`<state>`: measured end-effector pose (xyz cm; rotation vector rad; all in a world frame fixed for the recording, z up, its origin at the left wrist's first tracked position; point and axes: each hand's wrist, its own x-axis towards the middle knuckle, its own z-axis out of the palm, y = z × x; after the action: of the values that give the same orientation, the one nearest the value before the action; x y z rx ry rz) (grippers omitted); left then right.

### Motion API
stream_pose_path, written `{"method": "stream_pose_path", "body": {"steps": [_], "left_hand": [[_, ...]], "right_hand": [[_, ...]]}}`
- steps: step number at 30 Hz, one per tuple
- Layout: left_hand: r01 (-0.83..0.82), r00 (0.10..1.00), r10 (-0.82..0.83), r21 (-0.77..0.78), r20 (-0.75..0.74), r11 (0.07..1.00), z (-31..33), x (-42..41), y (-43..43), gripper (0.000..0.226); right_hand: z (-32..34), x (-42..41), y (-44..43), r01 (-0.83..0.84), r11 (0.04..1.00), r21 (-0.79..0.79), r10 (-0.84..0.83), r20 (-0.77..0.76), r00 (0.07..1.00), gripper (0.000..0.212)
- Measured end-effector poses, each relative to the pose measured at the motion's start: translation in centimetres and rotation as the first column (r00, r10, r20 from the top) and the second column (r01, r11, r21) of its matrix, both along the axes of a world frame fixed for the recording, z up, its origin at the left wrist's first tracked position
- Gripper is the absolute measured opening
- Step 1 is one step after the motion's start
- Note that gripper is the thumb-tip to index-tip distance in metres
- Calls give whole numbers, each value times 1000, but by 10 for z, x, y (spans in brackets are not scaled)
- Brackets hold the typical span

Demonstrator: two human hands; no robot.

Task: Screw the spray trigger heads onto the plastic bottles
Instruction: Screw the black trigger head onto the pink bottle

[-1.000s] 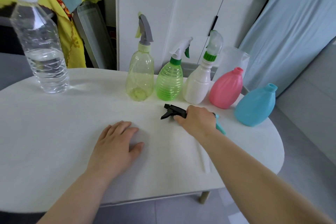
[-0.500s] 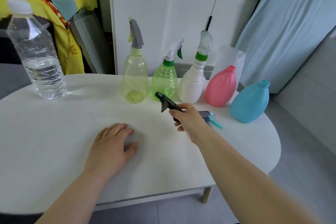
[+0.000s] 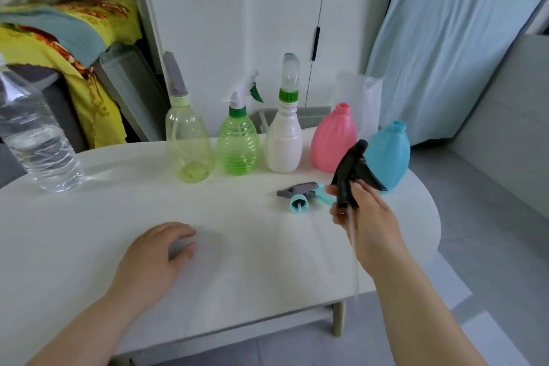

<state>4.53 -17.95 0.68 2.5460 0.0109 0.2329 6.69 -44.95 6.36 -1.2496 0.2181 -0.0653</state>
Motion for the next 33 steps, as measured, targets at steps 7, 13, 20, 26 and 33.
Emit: {"method": "stream_pose_path", "body": {"steps": [7, 13, 20, 26, 33], "left_hand": [[231, 963, -197, -192, 182, 954, 54, 38, -107, 16], [282, 949, -216, -313, 230, 907, 74, 111, -197, 39], [234, 954, -165, -277, 251, 932, 64, 159, -219, 50], [130, 986, -97, -274, 132, 953, 58, 175, -226, 72], [55, 998, -49, -401, 25, 914, 50, 187, -240, 90]], "right_hand": [[-5, -1, -62, 161, 987, 14, -161, 40, 986, 16], [-13, 9, -87, 318, 930, -184, -325, -11, 946, 38], [-24, 19, -94, 362, 931, 39, -357, -95, 929, 44], [-30, 24, -102, 294, 940, 173, -264, -176, 948, 6], [-31, 29, -103, 287, 926, 244, -259, -141, 955, 5]]}}
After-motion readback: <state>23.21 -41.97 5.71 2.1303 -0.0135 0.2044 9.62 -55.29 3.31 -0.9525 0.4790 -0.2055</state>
